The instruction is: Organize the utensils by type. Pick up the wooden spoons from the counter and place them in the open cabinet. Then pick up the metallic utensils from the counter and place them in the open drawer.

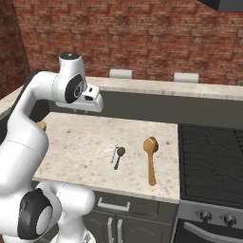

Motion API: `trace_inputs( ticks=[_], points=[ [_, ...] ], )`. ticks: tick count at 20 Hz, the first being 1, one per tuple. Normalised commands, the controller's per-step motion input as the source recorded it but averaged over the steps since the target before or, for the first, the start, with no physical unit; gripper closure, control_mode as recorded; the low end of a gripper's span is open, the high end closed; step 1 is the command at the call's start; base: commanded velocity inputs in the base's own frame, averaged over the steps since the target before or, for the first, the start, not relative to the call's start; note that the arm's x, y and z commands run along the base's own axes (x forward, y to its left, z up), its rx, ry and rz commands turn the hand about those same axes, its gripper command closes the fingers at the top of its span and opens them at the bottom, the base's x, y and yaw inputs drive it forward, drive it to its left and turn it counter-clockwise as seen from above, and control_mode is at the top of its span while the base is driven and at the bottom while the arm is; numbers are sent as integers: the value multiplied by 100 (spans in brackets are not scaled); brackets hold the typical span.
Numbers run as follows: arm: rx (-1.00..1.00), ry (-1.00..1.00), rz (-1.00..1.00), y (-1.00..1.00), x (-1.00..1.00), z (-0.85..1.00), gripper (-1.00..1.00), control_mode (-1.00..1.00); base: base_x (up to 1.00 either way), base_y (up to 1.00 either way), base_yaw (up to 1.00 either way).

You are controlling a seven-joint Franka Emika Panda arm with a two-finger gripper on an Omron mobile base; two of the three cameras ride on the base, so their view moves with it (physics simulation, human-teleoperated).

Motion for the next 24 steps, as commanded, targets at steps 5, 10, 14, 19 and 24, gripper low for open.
trace_inputs(
  ticks=[5,10,14,19,24],
  points=[
    [0,2,0,0,-8,0,-100,-100,0,0,0],
    [0,0,-2,-8,-10,-15,-100,-100,0,0,0],
    [-6,0,0,-44,-5,-40,-100,-100,0,0,0],
    [-10,0,0,-50,-15,-40,-100,-100,0,0,0],
    [-10,0,0,-40,-3,-37,-100,-100,0,0,0]
  ],
)
